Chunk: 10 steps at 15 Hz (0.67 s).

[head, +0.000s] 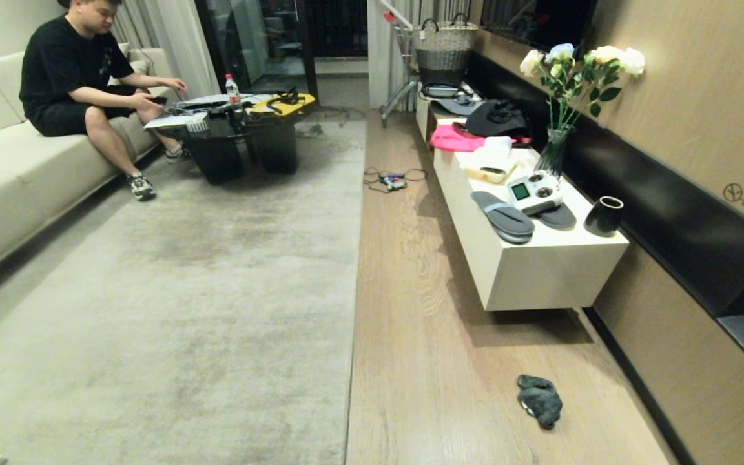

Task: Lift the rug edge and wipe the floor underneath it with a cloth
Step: Pick up the rag

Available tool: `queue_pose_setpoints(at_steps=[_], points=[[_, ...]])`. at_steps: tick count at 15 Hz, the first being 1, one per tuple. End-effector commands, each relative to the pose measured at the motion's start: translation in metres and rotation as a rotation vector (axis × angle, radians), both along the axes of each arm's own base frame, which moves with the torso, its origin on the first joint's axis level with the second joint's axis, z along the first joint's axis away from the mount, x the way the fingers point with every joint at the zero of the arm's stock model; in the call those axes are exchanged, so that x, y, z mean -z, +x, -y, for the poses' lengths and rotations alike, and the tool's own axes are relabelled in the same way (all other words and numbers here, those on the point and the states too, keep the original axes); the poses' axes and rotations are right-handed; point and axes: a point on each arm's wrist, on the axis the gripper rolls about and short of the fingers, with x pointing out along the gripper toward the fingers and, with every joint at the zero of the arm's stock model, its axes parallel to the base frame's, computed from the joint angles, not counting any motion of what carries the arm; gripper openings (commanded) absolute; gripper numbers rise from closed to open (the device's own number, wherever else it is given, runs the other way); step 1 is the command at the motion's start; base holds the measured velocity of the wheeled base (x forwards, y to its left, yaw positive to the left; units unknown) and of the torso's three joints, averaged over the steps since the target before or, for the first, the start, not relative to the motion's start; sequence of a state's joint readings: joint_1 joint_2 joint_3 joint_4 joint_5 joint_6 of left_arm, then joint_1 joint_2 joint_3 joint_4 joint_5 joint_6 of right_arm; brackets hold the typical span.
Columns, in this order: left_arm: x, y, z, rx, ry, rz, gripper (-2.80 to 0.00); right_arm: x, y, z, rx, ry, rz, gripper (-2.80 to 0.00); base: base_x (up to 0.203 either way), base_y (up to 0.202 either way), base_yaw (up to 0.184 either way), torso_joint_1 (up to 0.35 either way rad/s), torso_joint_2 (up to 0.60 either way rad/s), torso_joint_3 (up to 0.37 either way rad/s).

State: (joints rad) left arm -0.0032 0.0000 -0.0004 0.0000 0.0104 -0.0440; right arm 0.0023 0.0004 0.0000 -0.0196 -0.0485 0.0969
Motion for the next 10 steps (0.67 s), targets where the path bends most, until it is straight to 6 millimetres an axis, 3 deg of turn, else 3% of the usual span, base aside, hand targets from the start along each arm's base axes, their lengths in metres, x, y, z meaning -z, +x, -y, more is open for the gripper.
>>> queue_pose_setpoints(at_steps=[1,10], points=[[0.0001,0.0001,0.0000,0.000,0.000,-0.002,-2.80,-0.0001,0.0001,0.0000,0.000,0.000,-0.001,-2.80,0.000,0.000,0.000,0.000,0.00,0.000],[0.0001,0.0000,0.0000,0.000,0.000,0.000,-2.80,-0.0001,0.0001,0.0000,0.000,0.000,-0.001,-2.80,0.000,0.000,0.000,0.005,0.04,0.046]])
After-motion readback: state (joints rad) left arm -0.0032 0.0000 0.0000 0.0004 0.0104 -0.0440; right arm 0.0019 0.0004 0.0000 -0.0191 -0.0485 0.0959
